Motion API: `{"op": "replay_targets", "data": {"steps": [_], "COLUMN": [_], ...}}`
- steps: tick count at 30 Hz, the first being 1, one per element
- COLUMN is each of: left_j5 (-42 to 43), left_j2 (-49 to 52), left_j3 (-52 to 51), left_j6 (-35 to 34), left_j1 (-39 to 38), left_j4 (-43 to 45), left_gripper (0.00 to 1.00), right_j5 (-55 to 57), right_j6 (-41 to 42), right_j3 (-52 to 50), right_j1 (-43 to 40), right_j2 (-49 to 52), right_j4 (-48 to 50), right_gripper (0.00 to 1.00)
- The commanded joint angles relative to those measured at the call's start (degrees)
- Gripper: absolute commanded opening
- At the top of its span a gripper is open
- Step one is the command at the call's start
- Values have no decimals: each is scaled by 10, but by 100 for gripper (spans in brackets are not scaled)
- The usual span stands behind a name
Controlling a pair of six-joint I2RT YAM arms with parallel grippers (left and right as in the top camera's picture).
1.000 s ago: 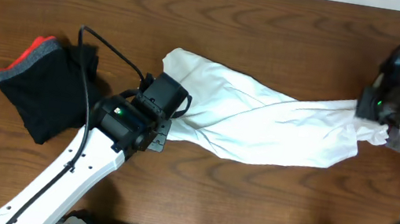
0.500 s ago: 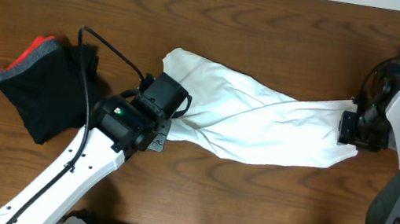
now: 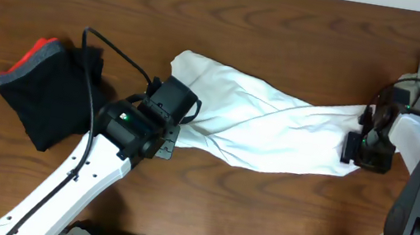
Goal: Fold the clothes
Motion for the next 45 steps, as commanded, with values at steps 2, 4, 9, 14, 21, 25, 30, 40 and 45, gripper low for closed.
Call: {"op": "replay_targets", "data": {"steps": [2, 4, 9, 14, 21, 25, 30, 40, 45], "left_j5": [-11, -11, -11, -12, -12, -35, -50, -50, -50], "left_j2": [-7, -7, -9, -24, -89, -133, -190, -278, -257], "left_j3": [9, 9, 10, 12, 51, 101, 181, 249, 248], "left_j6": [1, 1, 11, 12, 38, 47, 60, 63, 78], "left_j1": [1, 1, 1, 1, 2, 2, 2, 2, 2], "left_j4": [-1, 0, 14, 38, 98, 112, 113, 113, 114], "left_gripper": [6, 6, 6, 6, 6, 6, 6, 6, 6], "right_j5": [-37, -48, -99, -99, -99, -95, -92, -51, -49], "right_j6": [10, 10, 10, -5, -16, -21, -20, 6, 6], "right_j3": [-16, -14, 30, 132, 272, 343, 430, 562, 567], "right_j1": [-5, -5, -5, -12, -21, -21, -26, -51, -55], "right_j2": [5, 2, -26, -81, -163, -196, -239, -319, -303], "right_j4": [10, 1, -86, -202, -275, -315, -352, -388, -384], "right_gripper": [3, 1, 1, 1, 1, 1, 1, 1, 1]}}
